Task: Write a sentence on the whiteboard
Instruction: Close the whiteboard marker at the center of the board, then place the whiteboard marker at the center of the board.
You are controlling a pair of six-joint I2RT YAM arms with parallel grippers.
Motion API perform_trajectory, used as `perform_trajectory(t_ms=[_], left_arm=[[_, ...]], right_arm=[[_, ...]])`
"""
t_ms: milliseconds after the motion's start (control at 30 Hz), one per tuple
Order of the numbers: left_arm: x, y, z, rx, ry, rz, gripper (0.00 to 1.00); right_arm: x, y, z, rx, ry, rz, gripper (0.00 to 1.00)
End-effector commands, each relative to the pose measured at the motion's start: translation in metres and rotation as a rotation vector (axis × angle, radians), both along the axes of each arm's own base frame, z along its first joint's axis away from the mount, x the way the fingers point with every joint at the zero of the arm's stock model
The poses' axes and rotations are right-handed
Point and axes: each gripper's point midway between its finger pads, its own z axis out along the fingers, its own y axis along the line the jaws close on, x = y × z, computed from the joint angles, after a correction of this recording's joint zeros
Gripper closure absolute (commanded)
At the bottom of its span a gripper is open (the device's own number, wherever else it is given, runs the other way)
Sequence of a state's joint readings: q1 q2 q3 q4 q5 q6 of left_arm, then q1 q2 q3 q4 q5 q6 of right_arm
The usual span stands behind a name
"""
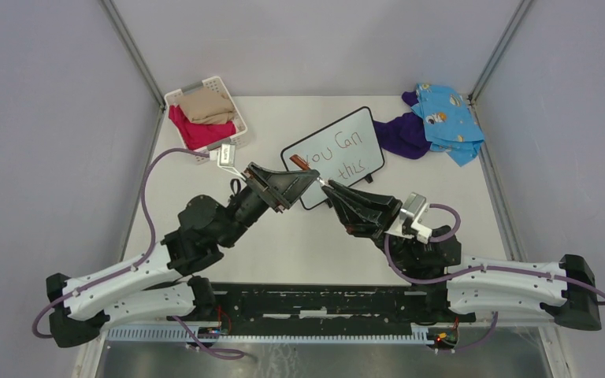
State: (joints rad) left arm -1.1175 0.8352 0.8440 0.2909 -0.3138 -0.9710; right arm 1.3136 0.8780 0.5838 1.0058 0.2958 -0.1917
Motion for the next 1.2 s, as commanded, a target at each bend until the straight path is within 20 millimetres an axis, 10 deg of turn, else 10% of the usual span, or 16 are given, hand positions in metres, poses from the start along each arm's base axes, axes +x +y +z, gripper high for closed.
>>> perform_trajectory(t_ms=[0,667,1167], left_arm=[[-0.002,0.024,0.022,-0.015,-0.059,0.055,0.37],[-0.009,0.005,0.021,-0.027,-0.071,-0.030,0.46],[-0.005,0.006,0.017,-0.023,-0.065,-0.008,0.91]], right_arm=[[-0.005,-0.003,0.015,0.040,-0.023,0.016,1.00],[-0.003,-0.001,0.011,0.050,-0.007,0.019,1.00],[0.000,-0.002,0.005,0.044,0.025,0.010,1.00]])
